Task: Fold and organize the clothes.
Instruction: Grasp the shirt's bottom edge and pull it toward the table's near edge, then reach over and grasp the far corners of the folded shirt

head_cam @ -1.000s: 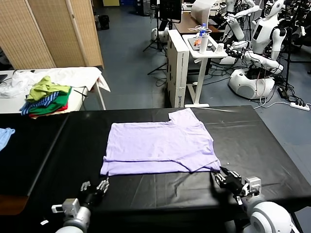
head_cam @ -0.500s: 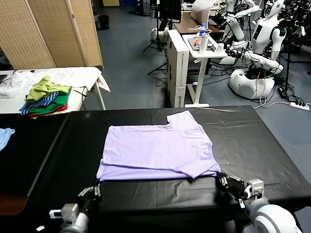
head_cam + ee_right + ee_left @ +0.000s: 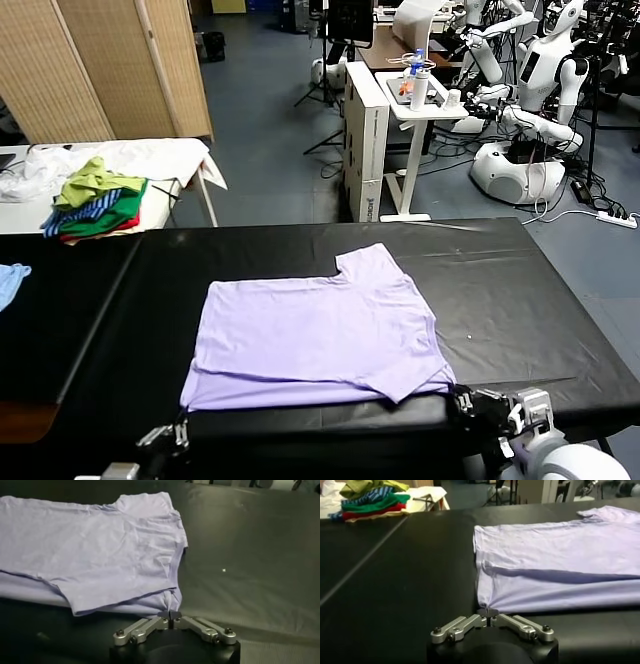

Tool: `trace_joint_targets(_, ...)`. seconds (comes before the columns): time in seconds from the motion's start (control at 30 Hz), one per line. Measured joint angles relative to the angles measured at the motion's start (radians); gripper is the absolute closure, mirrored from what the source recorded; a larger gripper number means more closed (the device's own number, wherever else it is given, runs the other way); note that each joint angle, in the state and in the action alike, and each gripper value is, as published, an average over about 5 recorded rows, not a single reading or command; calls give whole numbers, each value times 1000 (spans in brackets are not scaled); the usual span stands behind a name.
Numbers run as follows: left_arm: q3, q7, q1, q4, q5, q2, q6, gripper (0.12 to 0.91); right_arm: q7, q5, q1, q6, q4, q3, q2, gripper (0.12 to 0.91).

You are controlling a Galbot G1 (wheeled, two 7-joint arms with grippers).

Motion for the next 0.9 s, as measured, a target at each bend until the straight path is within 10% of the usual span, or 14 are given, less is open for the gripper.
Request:
trace_joint_targets(0.2, -13, 32, 29, -48, 2, -11, 45, 348, 12, 74, 25, 0, 29, 30, -15, 129)
trace_joint_targets(0.37, -33, -30, 1, -103, -88, -12, 127, 142, 24, 117, 165, 3, -22, -3, -29, 119)
trace_joint_targets(0.73, -81, 5, -281, -33, -393, 95, 172, 123, 83, 132, 667, 36, -339, -280, -12, 118)
trace_joint_targets(0.9, -40, -33, -460, 91, -512, 169, 218, 123, 95, 130, 863, 9, -500, -425, 33, 118)
